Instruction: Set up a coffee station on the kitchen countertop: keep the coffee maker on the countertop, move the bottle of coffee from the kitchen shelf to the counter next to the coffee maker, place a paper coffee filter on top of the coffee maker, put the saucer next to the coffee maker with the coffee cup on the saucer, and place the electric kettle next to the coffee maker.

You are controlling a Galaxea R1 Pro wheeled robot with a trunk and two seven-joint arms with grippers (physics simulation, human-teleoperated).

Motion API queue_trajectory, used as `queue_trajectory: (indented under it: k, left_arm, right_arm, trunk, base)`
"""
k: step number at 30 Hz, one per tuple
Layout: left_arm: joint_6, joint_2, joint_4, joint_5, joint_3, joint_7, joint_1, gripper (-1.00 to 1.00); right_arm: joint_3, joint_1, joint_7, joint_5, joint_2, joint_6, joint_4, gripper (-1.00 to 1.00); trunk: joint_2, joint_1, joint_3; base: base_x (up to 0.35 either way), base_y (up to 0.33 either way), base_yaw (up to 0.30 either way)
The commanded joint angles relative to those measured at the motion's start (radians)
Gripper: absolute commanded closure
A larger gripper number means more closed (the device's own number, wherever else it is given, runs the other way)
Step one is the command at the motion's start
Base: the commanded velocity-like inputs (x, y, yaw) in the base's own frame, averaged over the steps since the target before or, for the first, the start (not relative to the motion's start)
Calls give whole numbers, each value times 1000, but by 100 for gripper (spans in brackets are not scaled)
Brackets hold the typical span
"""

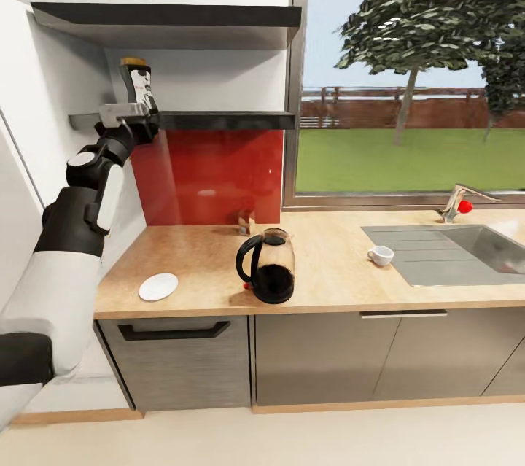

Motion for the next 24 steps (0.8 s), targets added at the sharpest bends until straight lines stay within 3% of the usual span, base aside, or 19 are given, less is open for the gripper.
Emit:
queue_trajectory:
  k: [1,9,12,20,24]
  left_arm:
    - [6,1,16,10,-2,2,-19,-100]
    - [9,2,248,5,-2,4,-234,-100]
    - [8,2,353,-17,-3,4,-298,-100]
    - [4,3,578,-135,-2,4,-452,-100]
    - [4,2,613,-181,-3,4,-477,-100]
  right_arm:
    - [8,-1,1,-1,-1,1,0,-100]
    - [7,-1,1,-2,-1,1,31,-100]
    - [7,-1,1,-2,-1,1,35,-100]
    - [8,0,2,0,0,1,37,-100]
    - [8,0,2,1,1,1,36,-100]
  trunk:
    - [-2,1,-3]
    - [-2,1,-3]
    - [-2,1,-3]
    - [-2,1,-3]
    - [-2,1,-3]
  base:
    - [0,0,0]
    - [0,0,0]
    - [0,0,0]
    - [0,0,0]
    - [0,0,0]
